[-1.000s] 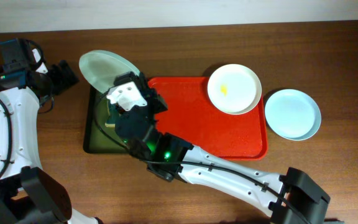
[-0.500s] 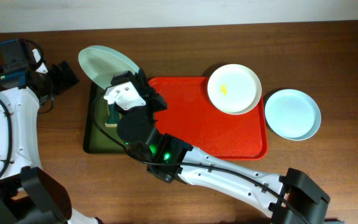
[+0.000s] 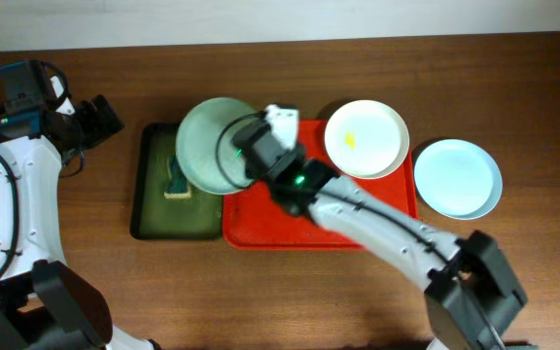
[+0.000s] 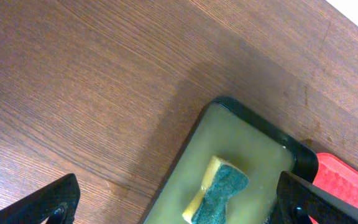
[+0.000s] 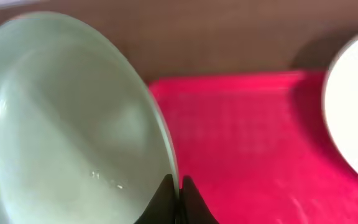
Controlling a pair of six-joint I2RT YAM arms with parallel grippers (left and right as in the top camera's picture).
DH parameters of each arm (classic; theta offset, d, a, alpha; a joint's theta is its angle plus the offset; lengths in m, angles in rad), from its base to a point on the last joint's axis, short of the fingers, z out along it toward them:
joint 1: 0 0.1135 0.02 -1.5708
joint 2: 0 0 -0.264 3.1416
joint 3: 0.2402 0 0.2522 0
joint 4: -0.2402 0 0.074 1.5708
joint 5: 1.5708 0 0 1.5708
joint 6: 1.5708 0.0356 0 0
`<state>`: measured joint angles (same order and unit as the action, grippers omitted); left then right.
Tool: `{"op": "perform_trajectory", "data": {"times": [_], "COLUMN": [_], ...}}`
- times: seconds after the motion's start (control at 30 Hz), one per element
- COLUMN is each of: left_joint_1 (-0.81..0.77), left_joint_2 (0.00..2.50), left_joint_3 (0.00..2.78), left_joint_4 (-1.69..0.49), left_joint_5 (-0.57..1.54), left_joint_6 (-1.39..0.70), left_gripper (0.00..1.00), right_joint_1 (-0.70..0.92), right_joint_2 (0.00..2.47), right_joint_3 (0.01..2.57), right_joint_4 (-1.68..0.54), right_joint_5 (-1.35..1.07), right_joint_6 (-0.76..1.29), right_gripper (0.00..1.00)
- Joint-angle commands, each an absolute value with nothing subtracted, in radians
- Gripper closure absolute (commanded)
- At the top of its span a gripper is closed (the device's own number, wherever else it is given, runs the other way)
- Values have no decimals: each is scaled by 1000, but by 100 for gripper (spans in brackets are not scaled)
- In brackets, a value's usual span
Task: Clean dirty plates on tray and stack at the side
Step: 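Lift the pale-green plate with the right gripper and stack it on the light-blue plate, then move the right gripper to the white plate and drag it to the red tray's center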
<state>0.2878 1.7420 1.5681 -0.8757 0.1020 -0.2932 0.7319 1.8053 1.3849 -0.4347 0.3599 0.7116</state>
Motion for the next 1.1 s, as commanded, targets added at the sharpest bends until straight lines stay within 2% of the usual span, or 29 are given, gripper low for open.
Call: {"op": "perform_trajectory", "data": {"times": [0.0, 0.07, 0.1, 0.17, 0.27, 0.33, 0.53, 0.57, 0.6, 0.63, 0.67, 0.77, 0.83, 0.87, 0.97, 1.07], "left_joint_1": [293, 293, 293, 293, 293, 293, 293, 293, 293, 293, 293, 293, 293, 293, 293, 293], "left_joint_2": [1740, 1740, 1740, 1740, 1740, 1740, 1740, 1740, 1740, 1740, 1740, 1740, 1740, 1740, 1740, 1740], "left_joint_3": [1573, 1573, 1573, 1573, 1573, 1573, 1573, 1573, 1573, 1573, 1573, 1573, 1573, 1573, 1573, 1573], "left_joint_4": [-876, -876, -876, -876, -876, -876, -876, -876, -876, -876, -876, -876, -876, -876, -876, -876], "left_joint_5": [111, 112, 111, 112, 111, 111, 111, 111, 112, 111, 111, 111, 111, 112, 111, 112], "left_joint_6": [-302, -302, -302, -302, -302, -302, -302, -302, -302, -302, -302, -302, -302, -302, -302, -302], "left_gripper": [1, 1, 1, 1, 1, 1, 1, 1, 1, 0, 1, 1, 1, 1, 1, 0], "right_joint_1": [520, 240, 148, -150, -356, -416, -419, -419, -419, -419, -418, -355, -147, -53, 208, 350], "right_joint_2": [1659, 1607, 1608, 1613, 1614, 1615, 1617, 1617, 1617, 1617, 1617, 1617, 1617, 1617, 1630, 1748], "right_joint_3": [1386, 1386, 1386, 1386, 1383, 1348, 1143, 1136, 1135, 1135, 1135, 1135, 1135, 1135, 1135, 1135], "right_joint_4": [-554, -771, -825, -969, -1039, -1040, -846, -839, -840, -844, -846, -797, -722, -683, -528, -368], "right_joint_5": [245, 212, 212, 212, 212, 213, 186, 186, 186, 181, 114, -113, -232, -232, -76, 99], "right_joint_6": [738, 730, 715, 646, 605, 572, 573, 573, 572, 571, 503, 226, -4, -54, -75, -75], "right_gripper": [96, 96, 96, 96, 96, 96, 96, 89, 56, 28, 18, 20, 32, 38, 39, 42]}}
